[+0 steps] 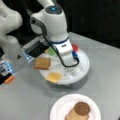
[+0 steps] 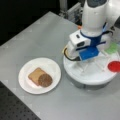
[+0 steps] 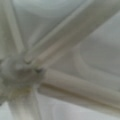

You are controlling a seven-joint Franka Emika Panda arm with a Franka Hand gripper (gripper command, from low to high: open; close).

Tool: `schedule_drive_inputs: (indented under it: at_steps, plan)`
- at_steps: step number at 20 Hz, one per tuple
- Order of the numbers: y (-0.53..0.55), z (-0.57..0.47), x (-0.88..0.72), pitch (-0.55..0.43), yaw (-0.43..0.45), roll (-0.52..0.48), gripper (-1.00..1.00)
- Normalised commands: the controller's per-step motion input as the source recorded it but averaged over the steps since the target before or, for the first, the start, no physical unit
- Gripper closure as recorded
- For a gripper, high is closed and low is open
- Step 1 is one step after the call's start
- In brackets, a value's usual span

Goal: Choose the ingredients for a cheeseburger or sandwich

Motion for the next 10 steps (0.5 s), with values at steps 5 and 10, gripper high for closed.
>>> schedule_drive_inputs:
  at_steps: [5,10]
  plan:
    - [0.12,0.41,0.08,0.063,-0.278,-0.065,-1.00]
    - [0.08,0.31,0.09,0.137,-0.200,-0.067,-1.00]
